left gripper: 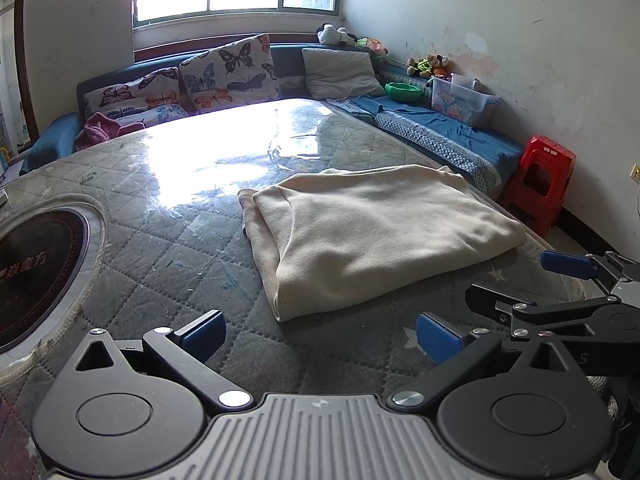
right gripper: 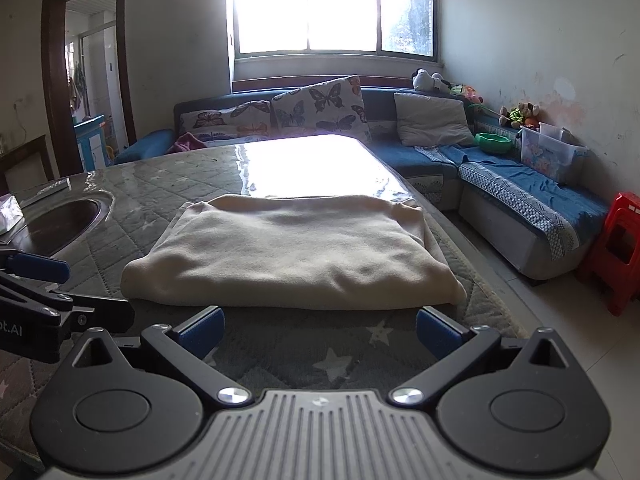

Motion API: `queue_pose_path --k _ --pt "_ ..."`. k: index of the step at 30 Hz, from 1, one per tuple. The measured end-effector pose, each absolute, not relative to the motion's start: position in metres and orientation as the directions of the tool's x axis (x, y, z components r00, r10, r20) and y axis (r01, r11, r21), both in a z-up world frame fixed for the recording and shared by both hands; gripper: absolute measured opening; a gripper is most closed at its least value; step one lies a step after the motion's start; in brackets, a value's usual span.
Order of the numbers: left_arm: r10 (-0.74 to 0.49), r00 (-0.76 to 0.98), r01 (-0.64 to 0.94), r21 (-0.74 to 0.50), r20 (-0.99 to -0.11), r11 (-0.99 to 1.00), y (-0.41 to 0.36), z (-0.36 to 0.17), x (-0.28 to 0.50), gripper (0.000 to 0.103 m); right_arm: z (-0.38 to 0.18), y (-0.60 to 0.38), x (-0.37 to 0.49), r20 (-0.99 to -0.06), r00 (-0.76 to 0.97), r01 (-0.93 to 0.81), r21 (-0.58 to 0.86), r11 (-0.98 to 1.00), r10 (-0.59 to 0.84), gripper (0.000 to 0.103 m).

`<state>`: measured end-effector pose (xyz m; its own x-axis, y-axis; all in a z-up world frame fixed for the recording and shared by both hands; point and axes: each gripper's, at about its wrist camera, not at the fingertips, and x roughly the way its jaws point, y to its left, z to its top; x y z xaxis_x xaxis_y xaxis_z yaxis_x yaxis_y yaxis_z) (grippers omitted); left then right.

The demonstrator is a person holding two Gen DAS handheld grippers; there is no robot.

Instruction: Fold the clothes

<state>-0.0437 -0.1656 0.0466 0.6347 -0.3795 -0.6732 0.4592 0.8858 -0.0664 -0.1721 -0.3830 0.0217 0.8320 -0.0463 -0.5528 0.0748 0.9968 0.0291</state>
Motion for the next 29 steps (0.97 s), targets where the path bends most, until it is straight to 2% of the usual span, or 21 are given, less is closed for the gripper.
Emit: queue_pose_path --k 29 --pt "-0.374 0.613 0.452 -0.079 -0.696 0.889 -0.167 0.041 -0.018 0.103 0.018 -0.385 -0.150 -0.578 0.815 0.079 0.041 0.996 -0.041 0.103"
